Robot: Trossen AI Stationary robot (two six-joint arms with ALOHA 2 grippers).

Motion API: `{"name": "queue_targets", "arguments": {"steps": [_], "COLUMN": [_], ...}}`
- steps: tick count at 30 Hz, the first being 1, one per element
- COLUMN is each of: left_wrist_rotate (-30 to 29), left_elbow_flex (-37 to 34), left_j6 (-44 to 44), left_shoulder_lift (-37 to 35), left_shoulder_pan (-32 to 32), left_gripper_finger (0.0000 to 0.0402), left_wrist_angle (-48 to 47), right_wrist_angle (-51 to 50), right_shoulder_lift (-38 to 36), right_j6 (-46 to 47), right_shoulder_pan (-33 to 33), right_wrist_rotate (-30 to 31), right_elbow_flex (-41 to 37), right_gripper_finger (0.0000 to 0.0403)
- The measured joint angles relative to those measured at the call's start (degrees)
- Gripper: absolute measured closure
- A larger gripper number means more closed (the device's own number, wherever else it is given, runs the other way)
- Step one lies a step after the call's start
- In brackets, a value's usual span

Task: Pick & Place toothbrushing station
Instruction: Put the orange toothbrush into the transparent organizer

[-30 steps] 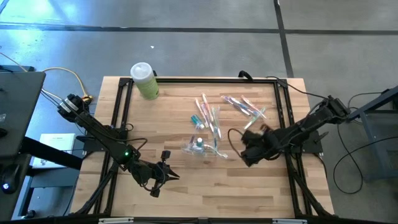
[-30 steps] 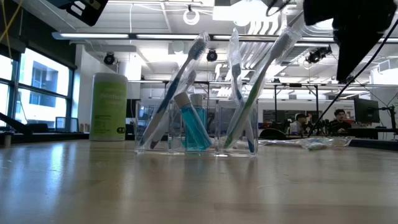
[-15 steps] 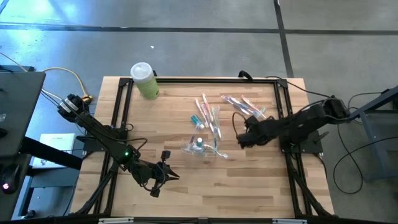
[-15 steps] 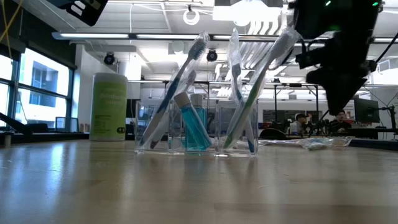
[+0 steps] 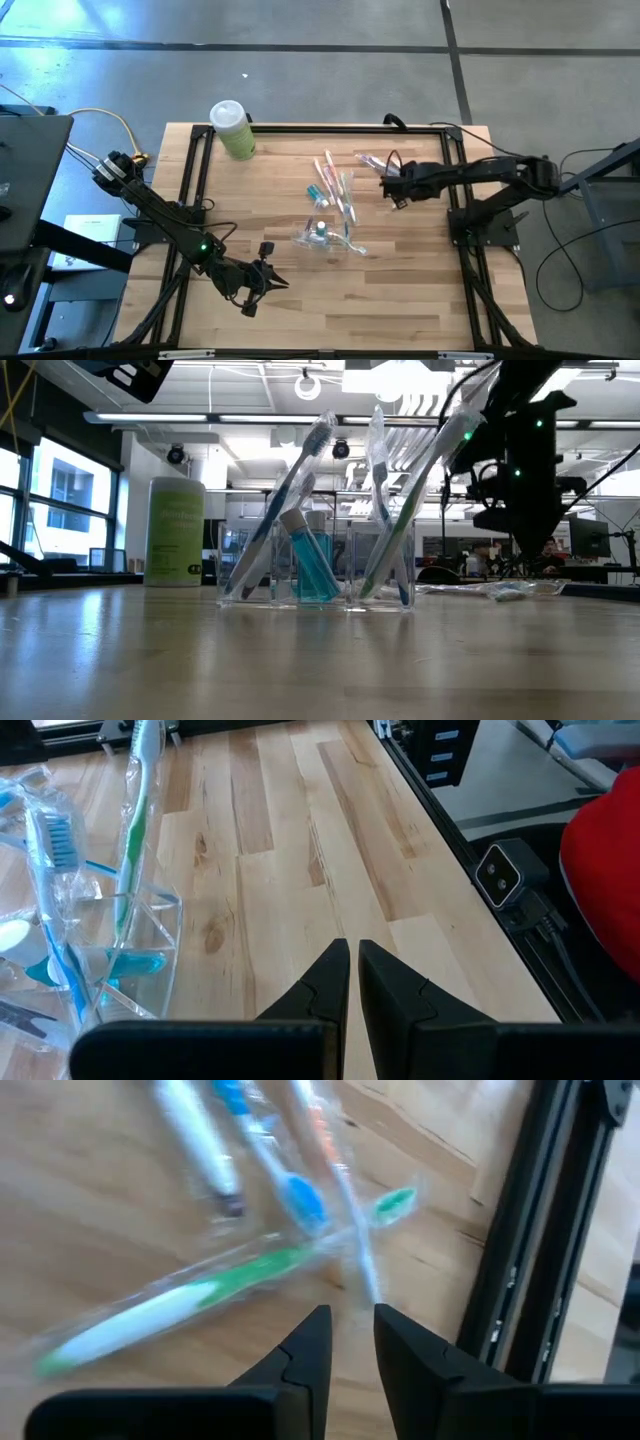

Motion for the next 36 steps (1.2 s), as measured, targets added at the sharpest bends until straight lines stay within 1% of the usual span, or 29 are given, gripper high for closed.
{"name": "queue_targets", "arguments": {"steps": [4, 9, 12, 15, 20, 25, 29, 31, 34, 36], "left_wrist_rotate": [0.00, 0.00, 0.00, 0.00, 0.00, 0.00, 0.00, 0.00, 0.00, 0.00], "left_elbow_flex": [0.00, 0.00, 0.00, 0.00, 0.00, 0.00, 0.00, 0.00, 0.00, 0.00], "left_j6": [-0.01, 0.05, 0.21, 0.21, 0.23, 0.25, 0.25, 0.27, 0.27, 0.27], "left_shoulder_lift": [0.00, 0.00, 0.00, 0.00, 0.00, 0.00, 0.00, 0.00, 0.00, 0.00], "left_shoulder_pan": [0.00, 0.00, 0.00, 0.00, 0.00, 0.00, 0.00, 0.00, 0.00, 0.00], "left_gripper_finger": [0.0381, 0.0381, 0.0381, 0.0381, 0.0381, 0.0381, 0.0381, 0.0381, 0.0381, 0.0381], "left_wrist_angle": [0.00, 0.02, 0.05, 0.06, 0.06, 0.06, 0.04, 0.04, 0.04, 0.04], "right_wrist_angle": [0.58, 2.15, 6.26, 10.59, 13.17, 17.79, 23.61, 24.66, 24.43, 24.28], "right_shoulder_lift": [0.00, 0.00, 0.00, 0.00, 0.00, 0.00, -0.20, -0.24, -0.20, -0.17], "right_j6": [-0.02, -0.29, -2.40, -3.93, -2.72, -5.90, -7.79, -8.45, -9.03, -9.89], "right_shoulder_pan": [-3.29, -5.52, -6.62, -7.70, -10.41, -12.47, -13.21, -13.26, -13.23, -13.23], "right_wrist_rotate": [-1.30, -0.42, -0.30, -1.41, -0.85, -0.87, -1.72, -1.84, -1.71, -1.57], "right_elbow_flex": [-1.92, -3.84, -5.17, -6.98, -9.70, -12.61, -15.01, -15.65, -15.67, -15.67], "right_gripper_finger": [0.0332, 0.0332, 0.0332, 0.0332, 0.0332, 0.0332, 0.0332, 0.0331, 0.0339, 0.0357]}}
